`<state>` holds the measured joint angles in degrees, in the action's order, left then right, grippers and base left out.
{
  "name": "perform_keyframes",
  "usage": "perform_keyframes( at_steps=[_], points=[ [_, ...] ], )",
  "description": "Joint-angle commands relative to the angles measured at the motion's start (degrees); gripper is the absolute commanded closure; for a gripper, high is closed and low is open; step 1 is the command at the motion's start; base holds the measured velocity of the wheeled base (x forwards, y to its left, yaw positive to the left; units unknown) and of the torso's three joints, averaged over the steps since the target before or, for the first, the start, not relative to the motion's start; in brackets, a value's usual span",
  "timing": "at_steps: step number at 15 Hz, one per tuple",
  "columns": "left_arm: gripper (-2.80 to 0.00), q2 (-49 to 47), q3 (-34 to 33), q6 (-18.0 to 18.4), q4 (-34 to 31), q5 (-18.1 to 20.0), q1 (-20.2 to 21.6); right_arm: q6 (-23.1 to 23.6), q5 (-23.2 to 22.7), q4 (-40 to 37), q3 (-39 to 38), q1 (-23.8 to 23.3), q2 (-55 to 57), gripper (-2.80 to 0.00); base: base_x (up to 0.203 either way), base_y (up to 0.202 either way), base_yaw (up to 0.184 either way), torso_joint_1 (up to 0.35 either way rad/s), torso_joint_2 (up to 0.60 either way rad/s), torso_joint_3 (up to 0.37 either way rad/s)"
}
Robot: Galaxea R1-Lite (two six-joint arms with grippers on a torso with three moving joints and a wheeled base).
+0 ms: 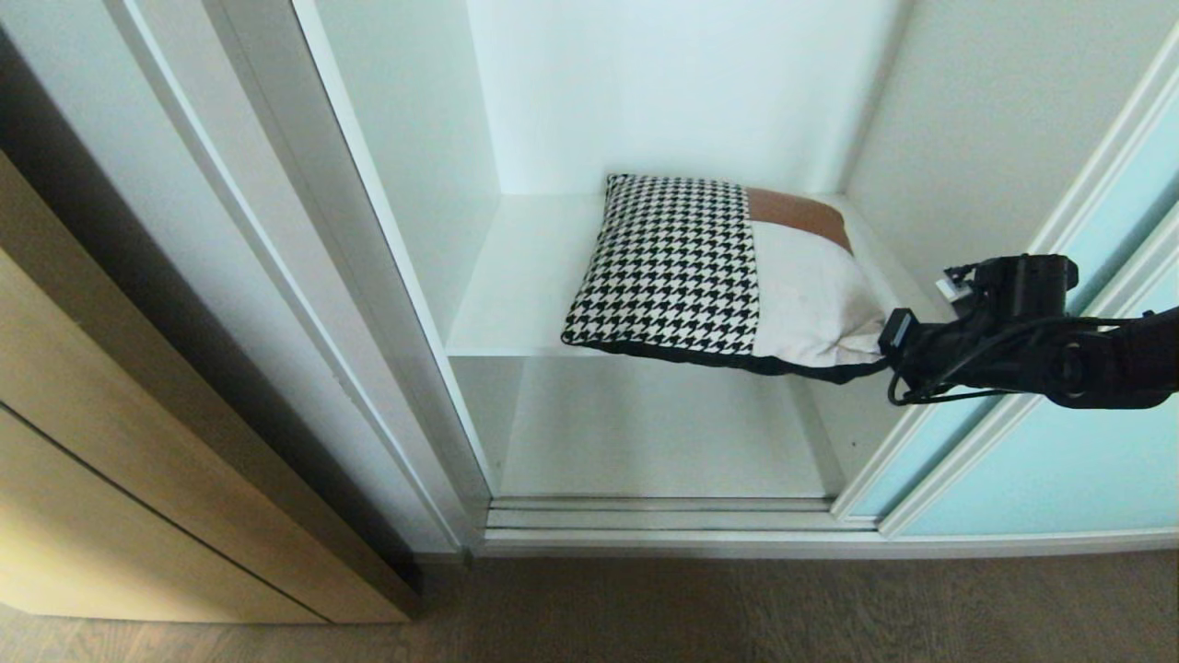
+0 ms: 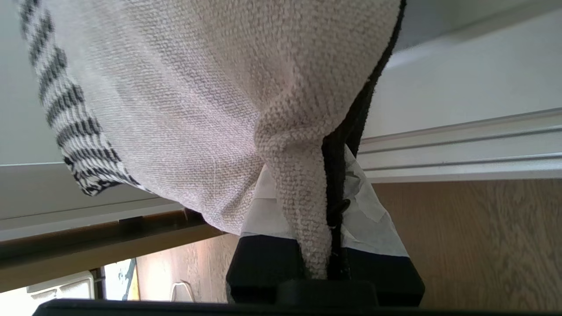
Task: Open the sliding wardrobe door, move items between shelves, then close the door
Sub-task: Place the pillow on the lower shelf
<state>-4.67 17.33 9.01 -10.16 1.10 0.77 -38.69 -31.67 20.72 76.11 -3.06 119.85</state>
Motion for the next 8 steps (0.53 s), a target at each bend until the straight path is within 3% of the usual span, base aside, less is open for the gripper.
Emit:
perform_keyframes(
  at_steps=[1, 5, 8],
  points=[
    [0.00, -8.48, 7.04, 0.87, -1.73, -0.10, 0.02, -0.41, 0.16, -0.16, -0.13, 0.07, 0.18, 0.00, 0.000, 0.000, 0.000, 0.000, 0.00, 0.000],
    [0.00, -26.45, 20.58, 1.46, -2.70, 1.80, -0.12, -1.21, 2.74, -0.89, -0.33, 0.07, -1.49, 0.00, 0.000, 0.000, 0.000, 0.000, 0.00, 0.000],
    [0.00, -41.34, 29.44, 0.24, -2.94, 9.94, -0.40, -1.21, 2.93, -0.78, 0.71, 0.07, -1.74, 0.00, 0.000, 0.000, 0.000, 0.000, 0.00, 0.000]
  ],
)
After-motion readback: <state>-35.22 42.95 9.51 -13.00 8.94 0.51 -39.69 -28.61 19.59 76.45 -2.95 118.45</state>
